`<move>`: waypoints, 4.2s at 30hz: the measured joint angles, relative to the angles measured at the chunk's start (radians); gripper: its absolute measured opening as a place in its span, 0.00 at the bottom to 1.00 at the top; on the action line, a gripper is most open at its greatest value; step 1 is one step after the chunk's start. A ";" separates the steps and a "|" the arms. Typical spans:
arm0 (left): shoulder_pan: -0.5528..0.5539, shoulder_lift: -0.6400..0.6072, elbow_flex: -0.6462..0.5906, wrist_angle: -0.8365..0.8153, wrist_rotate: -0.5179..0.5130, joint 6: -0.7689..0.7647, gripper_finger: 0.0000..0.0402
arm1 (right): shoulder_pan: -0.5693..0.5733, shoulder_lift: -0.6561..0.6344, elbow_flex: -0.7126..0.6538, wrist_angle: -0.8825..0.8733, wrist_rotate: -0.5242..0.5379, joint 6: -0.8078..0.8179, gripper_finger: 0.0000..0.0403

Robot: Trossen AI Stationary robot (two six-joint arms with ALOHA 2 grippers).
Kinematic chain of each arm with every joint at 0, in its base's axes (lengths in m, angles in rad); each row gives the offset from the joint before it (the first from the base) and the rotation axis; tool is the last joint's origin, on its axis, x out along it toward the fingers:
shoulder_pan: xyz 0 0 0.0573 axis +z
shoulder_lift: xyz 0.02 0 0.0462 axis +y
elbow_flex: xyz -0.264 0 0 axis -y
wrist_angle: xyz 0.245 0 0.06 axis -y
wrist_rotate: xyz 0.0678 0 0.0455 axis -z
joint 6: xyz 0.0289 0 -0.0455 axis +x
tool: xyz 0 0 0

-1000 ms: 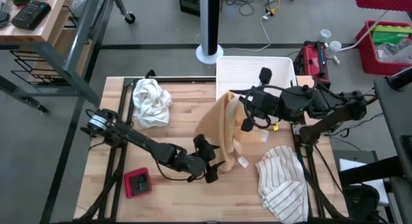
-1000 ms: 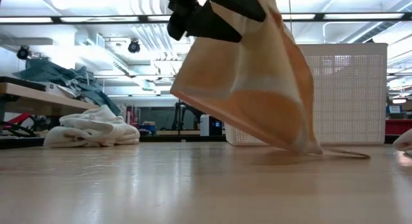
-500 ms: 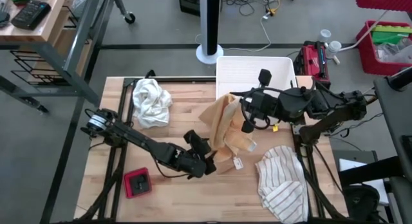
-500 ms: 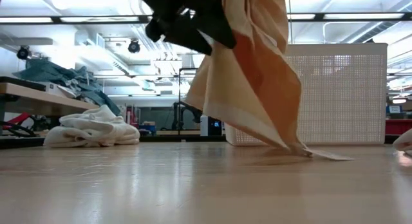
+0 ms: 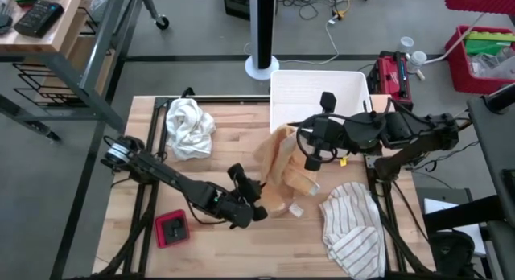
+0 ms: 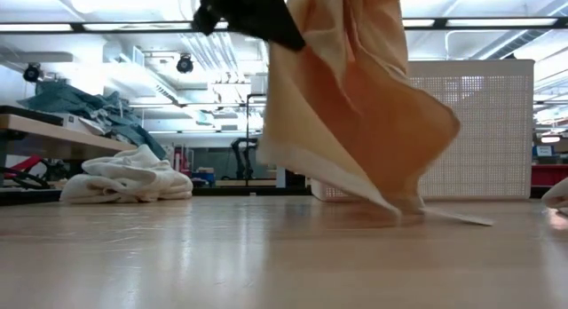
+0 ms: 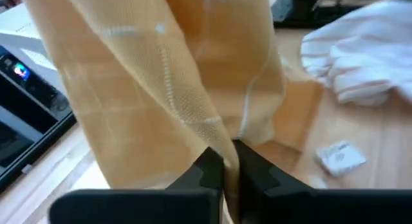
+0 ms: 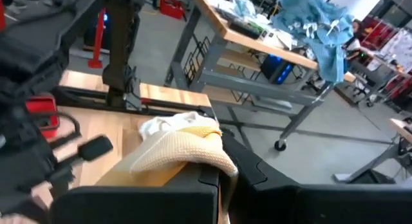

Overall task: Fold towel
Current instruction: Fold the yellow kitchen towel

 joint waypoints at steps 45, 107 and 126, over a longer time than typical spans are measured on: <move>-0.150 -0.520 -0.015 0.141 -0.062 0.013 0.00 | 0.049 -0.036 -0.152 -0.474 -0.364 0.097 0.38; -0.157 -0.530 -0.487 0.879 -0.021 0.053 0.00 | 0.303 0.035 -0.507 0.131 0.110 0.108 0.14; -0.165 -0.530 -0.494 0.991 0.008 0.296 0.00 | 0.096 -0.093 -1.098 1.144 -0.267 0.943 0.36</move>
